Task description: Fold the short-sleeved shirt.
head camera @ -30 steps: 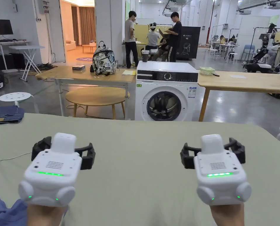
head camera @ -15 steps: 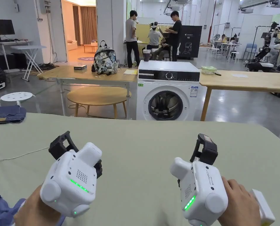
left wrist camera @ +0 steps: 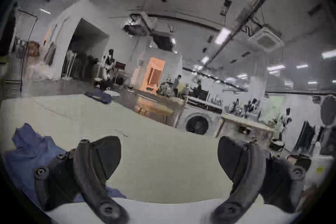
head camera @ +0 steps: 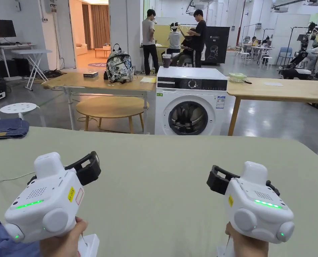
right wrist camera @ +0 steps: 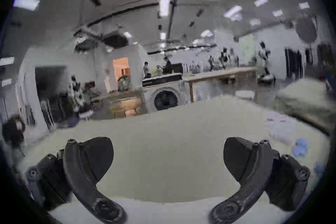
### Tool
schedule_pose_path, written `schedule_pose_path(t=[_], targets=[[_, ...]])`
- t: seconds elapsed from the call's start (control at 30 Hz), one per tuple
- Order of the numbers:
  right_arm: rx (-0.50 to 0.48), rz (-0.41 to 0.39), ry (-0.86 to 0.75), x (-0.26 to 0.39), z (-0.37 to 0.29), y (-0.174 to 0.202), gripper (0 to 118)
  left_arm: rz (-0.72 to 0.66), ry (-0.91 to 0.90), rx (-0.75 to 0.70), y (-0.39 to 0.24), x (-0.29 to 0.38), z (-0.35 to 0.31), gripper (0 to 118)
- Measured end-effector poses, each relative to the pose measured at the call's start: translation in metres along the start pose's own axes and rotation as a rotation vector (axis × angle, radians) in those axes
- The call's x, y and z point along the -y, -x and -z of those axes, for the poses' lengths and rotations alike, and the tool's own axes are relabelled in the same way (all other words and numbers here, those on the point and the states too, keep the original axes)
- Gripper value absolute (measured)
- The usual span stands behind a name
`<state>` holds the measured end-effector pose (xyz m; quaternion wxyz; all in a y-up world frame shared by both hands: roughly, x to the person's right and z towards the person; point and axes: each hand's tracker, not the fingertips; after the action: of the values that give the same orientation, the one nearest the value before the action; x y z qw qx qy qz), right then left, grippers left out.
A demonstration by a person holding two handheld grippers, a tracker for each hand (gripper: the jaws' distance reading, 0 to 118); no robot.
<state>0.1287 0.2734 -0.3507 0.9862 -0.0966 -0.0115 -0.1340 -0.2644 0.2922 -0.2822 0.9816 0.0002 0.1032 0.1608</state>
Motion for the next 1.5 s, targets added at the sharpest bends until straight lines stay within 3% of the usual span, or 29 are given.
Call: schedule_pose_path(t=[0.13, 0.2, 0.27, 0.37, 0.5, 0.73, 0.8, 0.87, 0.97, 1.0, 1.07, 1.1, 1.13, 1.17, 1.2, 1.3, 1.5], targets=[[0.0, 0.061, 0.003, -0.002, 0.0, -0.004, 118, 0.024, 0.008, 0.001, -0.002, 0.001, 0.001, 108], [0.014, 0.04, 0.016, -0.004, 0.002, -0.004, 118, 0.021, 0.015, 0.01, -0.002, 0.001, 0.003, 108], [0.025, -0.065, -0.009, -0.003, 0.001, 0.002, 118, 0.057, 0.022, 0.016, -0.005, 0.003, 0.002, 108], [0.046, -0.276, -0.056, 0.0, -0.004, 0.012, 118, 0.216, 0.053, -0.033, -0.012, 0.006, 0.005, 108], [0.032, -0.377, -0.086, 0.004, -0.007, 0.016, 118, 0.298, 0.024, -0.064, -0.017, 0.011, 0.001, 108], [0.047, -0.372, -0.067, 0.009, -0.006, 0.021, 118, 0.3, 0.079, -0.035, -0.016, 0.012, 0.0, 108], [0.049, -0.334, -0.07, 0.01, -0.006, 0.02, 108, 0.244, 0.063, -0.018, -0.014, 0.012, -0.003, 108], [0.061, -0.308, -0.064, 0.011, -0.006, 0.02, 90, 0.241, 0.061, -0.02, -0.015, 0.013, -0.004, 108], [0.063, -0.288, -0.058, 0.011, -0.005, 0.018, 85, 0.267, 0.035, -0.035, -0.017, 0.013, -0.004, 105], [0.066, -0.287, -0.059, 0.011, -0.005, 0.018, 78, 0.28, 0.029, -0.036, -0.018, 0.013, -0.004, 102], [0.076, -0.288, -0.074, 0.011, -0.006, 0.016, 55, 0.31, 0.019, -0.034, -0.019, 0.013, -0.004, 85], [0.075, -0.284, -0.085, 0.011, -0.007, 0.016, 43, 0.325, 0.018, -0.043, -0.021, 0.013, -0.004, 71], [0.079, -0.282, -0.089, 0.011, -0.007, 0.016, 19, 0.331, 0.016, -0.048, -0.022, 0.013, -0.004, 41], [0.079, -0.273, -0.092, 0.01, -0.008, 0.016, 2, 0.333, 0.014, -0.05, -0.023, 0.012, -0.005, 20], [0.079, -0.264, -0.094, 0.009, -0.008, 0.015, 0, 0.338, 0.009, -0.065, -0.023, 0.012, -0.004, 7], [0.048, -0.223, -0.075, 0.005, -0.01, 0.013, 0, 0.293, 0.011, -0.033, -0.02, 0.006, -0.007, 0], [0.042, -0.262, -0.085, 0.004, -0.015, 0.021, 0, 0.325, 0.052, -0.023, -0.025, 0.004, -0.007, 0]])
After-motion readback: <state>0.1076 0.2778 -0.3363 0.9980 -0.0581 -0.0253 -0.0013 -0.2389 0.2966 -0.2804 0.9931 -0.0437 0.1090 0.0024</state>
